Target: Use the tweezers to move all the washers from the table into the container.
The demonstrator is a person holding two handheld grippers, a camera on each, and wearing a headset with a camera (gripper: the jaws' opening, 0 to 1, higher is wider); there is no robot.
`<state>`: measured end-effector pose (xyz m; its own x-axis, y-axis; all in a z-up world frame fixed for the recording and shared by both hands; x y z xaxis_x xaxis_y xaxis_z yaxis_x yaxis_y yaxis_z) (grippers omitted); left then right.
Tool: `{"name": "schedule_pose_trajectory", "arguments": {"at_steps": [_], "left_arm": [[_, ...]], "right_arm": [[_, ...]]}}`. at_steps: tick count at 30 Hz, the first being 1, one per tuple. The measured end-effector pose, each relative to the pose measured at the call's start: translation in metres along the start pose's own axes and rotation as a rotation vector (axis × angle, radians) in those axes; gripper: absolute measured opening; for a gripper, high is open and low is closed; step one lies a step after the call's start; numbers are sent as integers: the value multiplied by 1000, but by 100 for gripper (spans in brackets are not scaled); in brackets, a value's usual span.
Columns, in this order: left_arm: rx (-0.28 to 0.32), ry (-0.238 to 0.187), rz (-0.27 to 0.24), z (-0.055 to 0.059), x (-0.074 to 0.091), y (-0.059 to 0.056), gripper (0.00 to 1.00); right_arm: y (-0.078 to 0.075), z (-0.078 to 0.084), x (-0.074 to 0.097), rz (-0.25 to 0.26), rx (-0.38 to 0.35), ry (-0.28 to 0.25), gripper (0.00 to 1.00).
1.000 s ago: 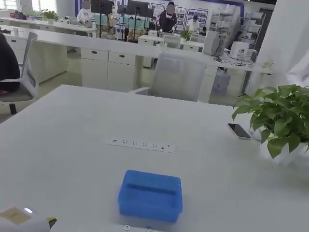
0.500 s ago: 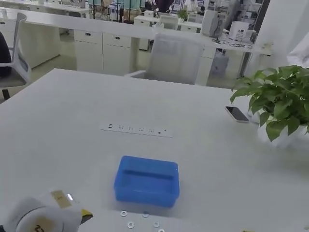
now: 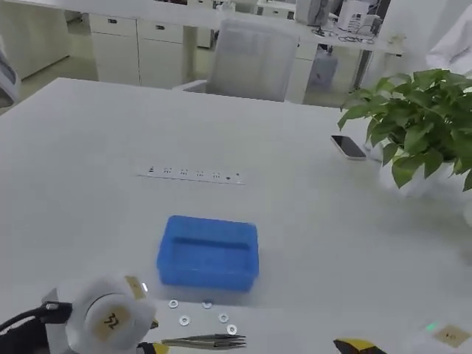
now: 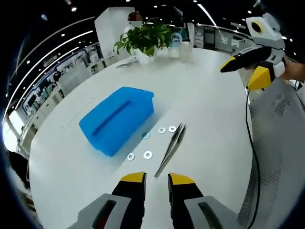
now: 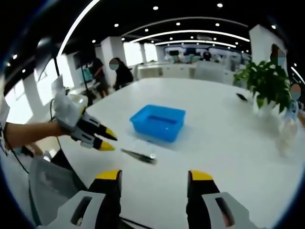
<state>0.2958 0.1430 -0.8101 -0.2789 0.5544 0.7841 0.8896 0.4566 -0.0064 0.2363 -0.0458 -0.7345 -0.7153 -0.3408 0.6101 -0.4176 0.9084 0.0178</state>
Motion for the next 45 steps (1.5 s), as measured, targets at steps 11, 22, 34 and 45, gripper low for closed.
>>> {"name": "schedule_pose_trajectory", "arguments": {"at_steps": [11,22,34,45], "left_arm": [[-33,63,89,8,-26,7,7],[-161,83,168,4,-32,-6,0],[-249,-7,152,-28,6,-21,0],[-284,-115,136,-72,52,-47,0]], "right_arm": [[11,4,-3,-39,19,28,48],[14,5,-2,-57,43,39,43],[37,-2,-1,-129,93,11,38],[59,-4,-6,-214,220,-14,24]]}}
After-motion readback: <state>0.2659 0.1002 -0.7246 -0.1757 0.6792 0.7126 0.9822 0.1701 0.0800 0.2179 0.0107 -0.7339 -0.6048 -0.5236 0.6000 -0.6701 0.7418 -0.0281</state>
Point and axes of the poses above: the centre of the closed fingertips' face, and the gripper's own axes: x roughly backward along the fingers, y roughly to its left, z roughly out of its underside, the point moved 3 cm from there along x, roughly backward along the fingers, and after that the axes turned 11 degrees about z, right-handed, at the moved point
